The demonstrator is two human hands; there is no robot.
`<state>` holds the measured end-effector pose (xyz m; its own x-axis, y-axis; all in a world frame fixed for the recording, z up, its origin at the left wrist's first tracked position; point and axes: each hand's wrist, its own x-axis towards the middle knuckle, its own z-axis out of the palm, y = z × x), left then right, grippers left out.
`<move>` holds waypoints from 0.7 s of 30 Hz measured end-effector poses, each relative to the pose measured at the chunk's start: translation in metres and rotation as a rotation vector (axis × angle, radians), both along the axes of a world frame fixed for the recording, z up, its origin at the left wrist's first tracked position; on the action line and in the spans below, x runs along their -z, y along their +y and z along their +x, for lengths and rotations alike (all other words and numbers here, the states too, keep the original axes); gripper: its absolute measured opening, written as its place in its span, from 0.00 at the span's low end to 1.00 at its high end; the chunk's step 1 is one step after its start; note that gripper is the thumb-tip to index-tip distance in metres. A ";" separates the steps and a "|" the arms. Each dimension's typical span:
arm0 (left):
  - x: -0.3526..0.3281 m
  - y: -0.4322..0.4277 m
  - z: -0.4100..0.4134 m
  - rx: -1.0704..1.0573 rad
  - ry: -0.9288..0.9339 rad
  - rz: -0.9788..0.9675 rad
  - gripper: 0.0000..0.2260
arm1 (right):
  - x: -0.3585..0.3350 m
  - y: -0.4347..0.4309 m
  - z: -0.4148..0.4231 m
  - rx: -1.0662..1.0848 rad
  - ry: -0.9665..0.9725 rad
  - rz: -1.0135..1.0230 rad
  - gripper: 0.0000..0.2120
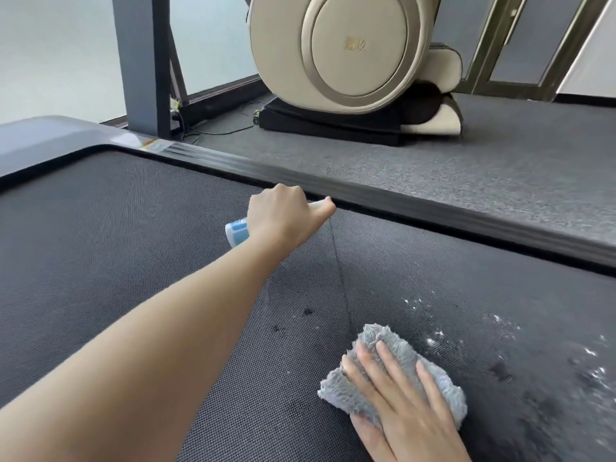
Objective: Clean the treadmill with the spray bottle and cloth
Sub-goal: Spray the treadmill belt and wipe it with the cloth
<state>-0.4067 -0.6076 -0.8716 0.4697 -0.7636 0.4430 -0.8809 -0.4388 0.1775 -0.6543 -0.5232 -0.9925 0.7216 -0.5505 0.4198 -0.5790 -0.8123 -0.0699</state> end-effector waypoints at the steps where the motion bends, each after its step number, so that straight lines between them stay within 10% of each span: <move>1: -0.001 0.001 -0.001 0.005 -0.010 -0.008 0.25 | 0.000 0.000 0.000 -0.004 -0.001 0.005 0.26; 21: -0.001 0.117 0.041 0.149 0.093 -0.003 0.33 | -0.048 -0.100 0.113 -0.170 0.221 0.443 0.24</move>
<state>-0.3656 -0.4903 -0.8705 0.3906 -0.8267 0.4051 -0.9158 -0.3043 0.2620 -0.5415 -0.6235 -0.9446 0.8613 -0.5080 0.0001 -0.4814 -0.8163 -0.3193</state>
